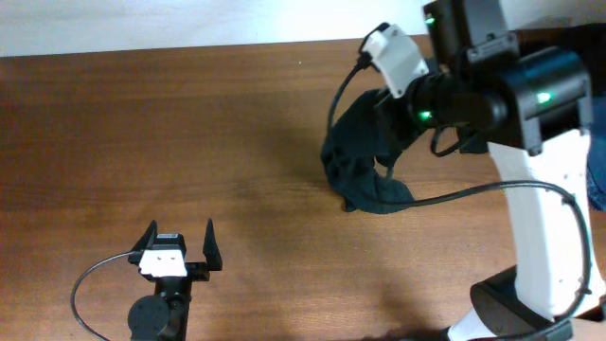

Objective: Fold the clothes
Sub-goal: 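Pull the black garment out and drop it at table center, then raise the right gripper away and move the left gripper toward the garment, then grasp the left end of the black garment with the left gripper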

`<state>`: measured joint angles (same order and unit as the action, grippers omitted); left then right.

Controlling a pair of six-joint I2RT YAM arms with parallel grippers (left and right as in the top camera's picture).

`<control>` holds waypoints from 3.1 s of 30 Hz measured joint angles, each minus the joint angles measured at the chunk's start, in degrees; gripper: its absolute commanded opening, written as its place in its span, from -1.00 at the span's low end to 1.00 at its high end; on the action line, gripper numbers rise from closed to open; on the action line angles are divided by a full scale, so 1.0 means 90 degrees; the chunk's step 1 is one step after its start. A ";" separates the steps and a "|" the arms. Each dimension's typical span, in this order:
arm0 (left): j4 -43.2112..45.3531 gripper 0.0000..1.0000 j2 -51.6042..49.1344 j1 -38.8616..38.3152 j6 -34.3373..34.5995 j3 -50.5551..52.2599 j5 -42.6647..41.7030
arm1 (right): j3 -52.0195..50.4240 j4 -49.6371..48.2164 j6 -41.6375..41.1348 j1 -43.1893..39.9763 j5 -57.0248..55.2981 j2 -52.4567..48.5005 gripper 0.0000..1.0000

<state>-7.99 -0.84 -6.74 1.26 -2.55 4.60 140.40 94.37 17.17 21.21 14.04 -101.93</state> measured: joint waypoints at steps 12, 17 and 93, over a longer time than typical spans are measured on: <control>0.0002 0.99 0.0000 0.0000 -0.0002 0.0000 0.0000 | 0.0000 0.0180 0.0170 0.1460 -0.0442 -0.1574 -0.92; 0.0000 0.99 0.0000 0.0000 -0.0002 0.0000 0.0000 | 0.0000 -0.0032 0.0189 0.1933 -0.0631 -0.2142 -0.92; -0.5666 0.99 -0.7711 -0.0835 0.0444 -0.7677 -0.2484 | -0.3128 -0.0646 -0.2351 -0.1882 -0.0889 -0.1406 0.82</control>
<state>-58.98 -70.24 -14.26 5.26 -71.64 -17.76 112.25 88.55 -3.99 4.27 6.04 -114.59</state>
